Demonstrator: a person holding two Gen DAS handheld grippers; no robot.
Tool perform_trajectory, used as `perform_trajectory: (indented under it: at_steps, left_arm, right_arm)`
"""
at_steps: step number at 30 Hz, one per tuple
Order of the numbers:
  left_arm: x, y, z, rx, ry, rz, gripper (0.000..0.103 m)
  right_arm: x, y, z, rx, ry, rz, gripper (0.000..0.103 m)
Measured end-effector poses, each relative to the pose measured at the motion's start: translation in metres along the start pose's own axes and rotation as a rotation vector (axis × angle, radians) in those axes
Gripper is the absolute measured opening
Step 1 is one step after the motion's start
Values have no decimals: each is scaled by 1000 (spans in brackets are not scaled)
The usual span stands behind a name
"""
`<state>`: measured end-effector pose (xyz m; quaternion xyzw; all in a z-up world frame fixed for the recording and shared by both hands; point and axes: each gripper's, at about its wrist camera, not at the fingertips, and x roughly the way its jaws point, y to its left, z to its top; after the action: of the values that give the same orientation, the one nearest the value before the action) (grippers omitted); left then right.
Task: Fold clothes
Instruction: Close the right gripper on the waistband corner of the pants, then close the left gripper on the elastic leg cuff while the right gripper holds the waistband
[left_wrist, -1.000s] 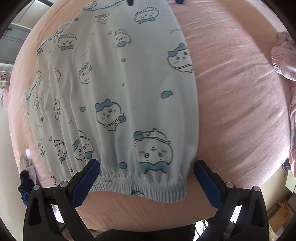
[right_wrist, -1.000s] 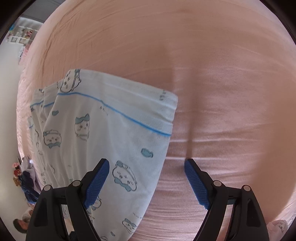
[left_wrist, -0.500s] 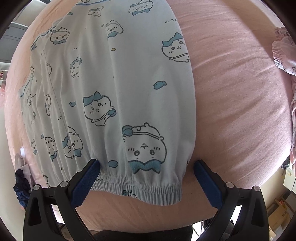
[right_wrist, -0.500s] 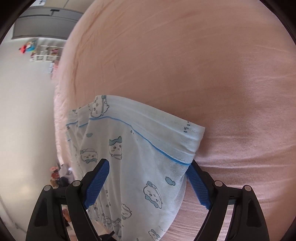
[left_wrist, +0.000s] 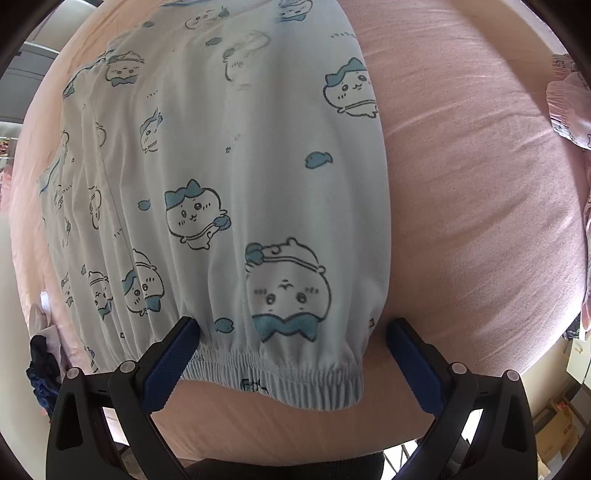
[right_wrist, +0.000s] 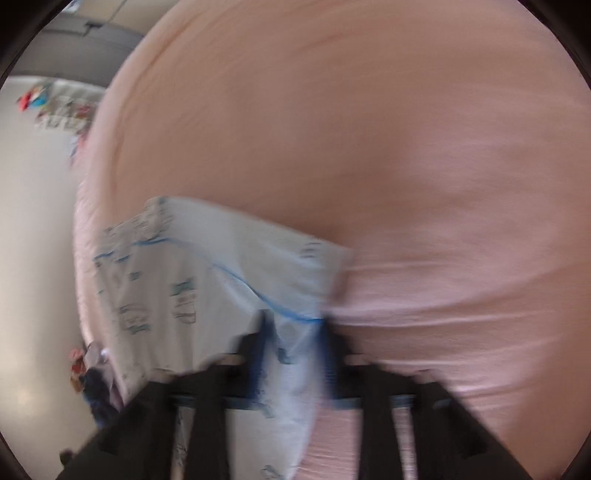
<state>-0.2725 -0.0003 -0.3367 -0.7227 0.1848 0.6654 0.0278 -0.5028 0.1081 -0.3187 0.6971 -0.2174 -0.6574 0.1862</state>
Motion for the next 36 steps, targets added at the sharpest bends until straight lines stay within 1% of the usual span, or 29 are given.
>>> perform_trajectory:
  at_steps: [1, 3, 4, 7, 9, 14, 16, 19, 22, 24, 26, 28, 30, 32, 34, 36]
  left_arm:
    - [-1, -1, -1, 2, -4, 7, 103]
    - [-3, -2, -2, -1, -14, 19, 103]
    - [-4, -3, -3, -3, -19, 25, 103]
    - [-11, -4, -6, -5, -44, 66, 103]
    - [-17, -6, -8, -2, -67, 95, 103]
    - [-31, -22, -12, 20, -95, 110, 103]
    - [-39, -37, -11, 51, -119, 121, 103]
    - [-45, -61, -11, 102, -146, 105, 103]
    - [-46, -79, -6, 143, -149, 81, 103]
    - [-47, -86, -4, 157, -170, 117, 103]
    - [-42, -90, -2, 172, -180, 203, 103]
    - [-31, -91, -1, 196, -151, 294, 103]
    - [-27, -90, -2, 226, -131, 334, 103]
    - [-26, -89, -3, 239, -128, 374, 103]
    - [-24, -89, -3, 263, -120, 449, 103]
    - [-20, -83, -1, 254, -103, 468, 103]
  right_arm:
    - [-2, -8, -2, 33, -10, 14, 0]
    - [-4, -21, -7, 93, -27, 86, 0]
    - [-6, -24, -9, 106, -34, 102, 0]
    - [-11, -9, -11, 52, -34, 20, 0]
    - [-13, 0, -10, 24, -19, -34, 0]
    - [-17, 14, -7, 1, 29, -115, 0]
    - [-19, 20, -7, -18, 37, -153, 0]
    - [-22, 29, -9, -44, 46, -202, 0]
    - [-26, 34, -9, -55, 54, -219, 0]
    - [-28, 37, -8, -52, 55, -212, 0]
    - [-31, 37, -8, -47, 54, -197, 0]
    - [-35, 35, -9, -39, 55, -183, 0]
    - [-39, 35, -10, -31, 58, -172, 0]
    - [-42, 34, -10, -23, 60, -161, 0]
    - [-46, 33, -11, -16, 62, -151, 0]
    - [-50, 33, -12, -8, 62, -143, 0]
